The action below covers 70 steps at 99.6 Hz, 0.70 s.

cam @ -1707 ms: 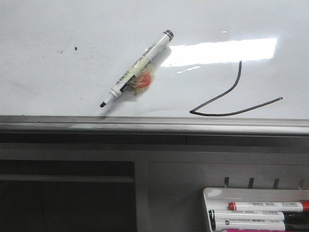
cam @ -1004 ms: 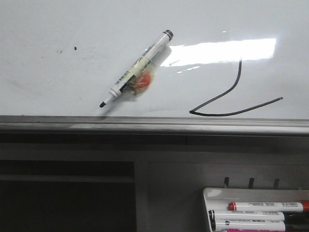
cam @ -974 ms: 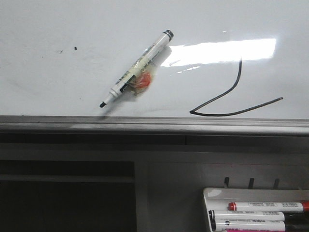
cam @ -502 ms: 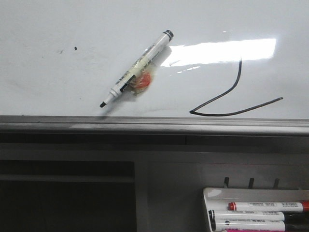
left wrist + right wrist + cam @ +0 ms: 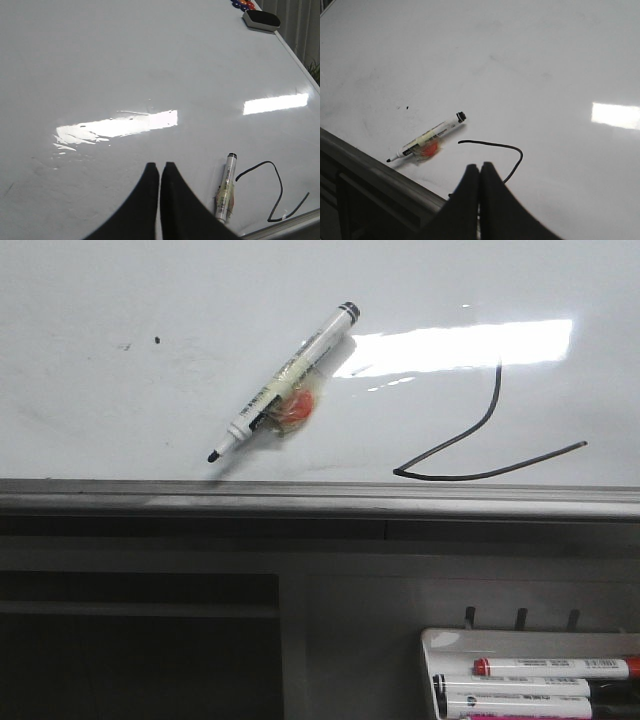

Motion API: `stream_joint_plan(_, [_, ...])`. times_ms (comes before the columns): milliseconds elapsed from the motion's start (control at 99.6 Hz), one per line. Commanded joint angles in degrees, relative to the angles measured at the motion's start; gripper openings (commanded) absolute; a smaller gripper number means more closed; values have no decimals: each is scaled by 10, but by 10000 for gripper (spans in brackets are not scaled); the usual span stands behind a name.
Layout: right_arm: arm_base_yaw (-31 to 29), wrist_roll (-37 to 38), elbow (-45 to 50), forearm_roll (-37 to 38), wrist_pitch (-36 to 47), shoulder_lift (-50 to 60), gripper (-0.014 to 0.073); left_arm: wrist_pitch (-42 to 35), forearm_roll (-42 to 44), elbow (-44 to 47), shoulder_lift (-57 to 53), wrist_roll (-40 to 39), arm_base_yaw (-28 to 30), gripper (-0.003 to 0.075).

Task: Write number 2 on whiteboard

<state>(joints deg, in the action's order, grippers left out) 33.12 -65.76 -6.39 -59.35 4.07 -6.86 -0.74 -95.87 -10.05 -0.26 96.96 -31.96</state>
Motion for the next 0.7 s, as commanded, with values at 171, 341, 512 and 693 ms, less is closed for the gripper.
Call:
stream_joint_plan(171, [-3,-1,-14,1,26,-5,-72,34,354,-14,10,-306,31,-20])
stream_joint_plan(341, [-3,-1,-14,1,27,-5,-72,51,996,26,13,-1007,80,-20])
stream_joint_plan(512, [-3,-1,-14,1,27,-5,-72,67,1019,85,13,-1040,153,-20])
stream_joint_plan(693, [-3,-1,-14,1,27,-5,-72,118,1005,107,5,-1040,218,-20])
